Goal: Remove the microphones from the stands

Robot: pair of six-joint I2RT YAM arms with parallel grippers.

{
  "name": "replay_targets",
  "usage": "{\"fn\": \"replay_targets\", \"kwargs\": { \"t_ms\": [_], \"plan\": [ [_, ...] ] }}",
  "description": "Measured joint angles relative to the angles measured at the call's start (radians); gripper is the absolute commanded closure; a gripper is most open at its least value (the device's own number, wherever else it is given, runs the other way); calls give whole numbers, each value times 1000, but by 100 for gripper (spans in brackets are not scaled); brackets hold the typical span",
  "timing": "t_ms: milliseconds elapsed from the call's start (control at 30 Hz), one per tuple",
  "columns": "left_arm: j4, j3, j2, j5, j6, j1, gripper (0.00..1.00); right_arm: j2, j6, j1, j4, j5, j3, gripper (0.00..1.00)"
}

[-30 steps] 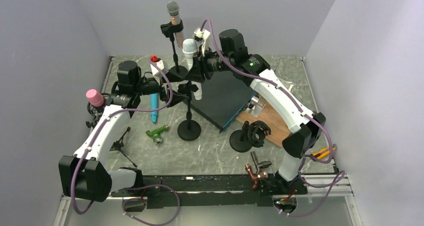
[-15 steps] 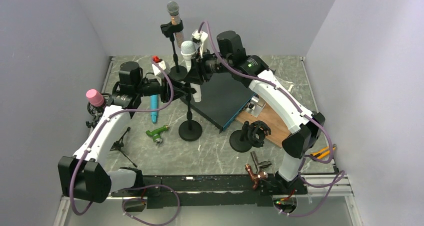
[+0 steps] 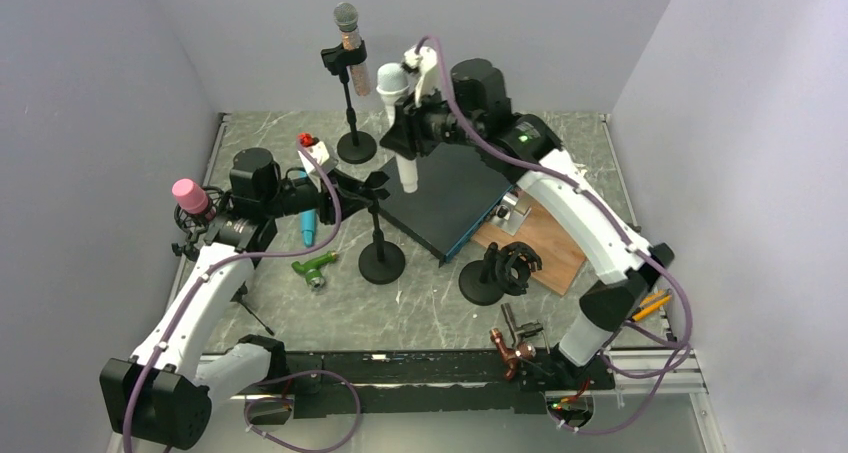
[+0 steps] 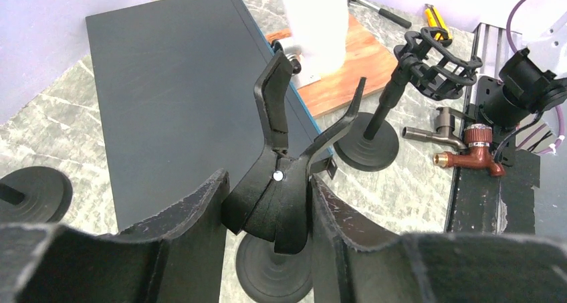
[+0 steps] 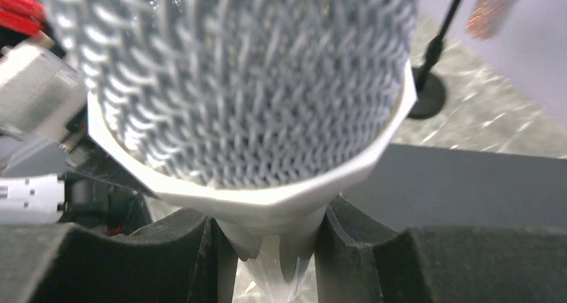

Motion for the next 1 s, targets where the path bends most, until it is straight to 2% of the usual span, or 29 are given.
{"fn": "replay_targets", "kwargs": {
  "t_ms": [33,67,133,200,367,667,833,1000],
  "plan": [
    [0,-5,-8,-4,0,-2,39,-24,1,-2,5,38,0,100],
    [-1,-7,-11,-8,0,-2,27,-50,2,-4,12,65,0,100],
    [5,-8,-13,-13,-6,-3,13,-100,7,-9,34,104,0,100],
    [-11,-17,-15,-20,-15,-7,5,-141,11,-12,58,126,0,100],
    [-42,-74,-32,-43,-48,-15,3,-179,21,-13,95,138,1,100],
    [-118,-56,-89,-122,-71,-18,1,-161,36,-13,94,138,-30,100],
    [-260,41,-135,-171,-78,-19,1,-161,47,-13,97,138,-44,100],
    [-367,217,-163,-198,-125,-19,1,-161,106,-12,142,143,-76,100]
  ]
}}
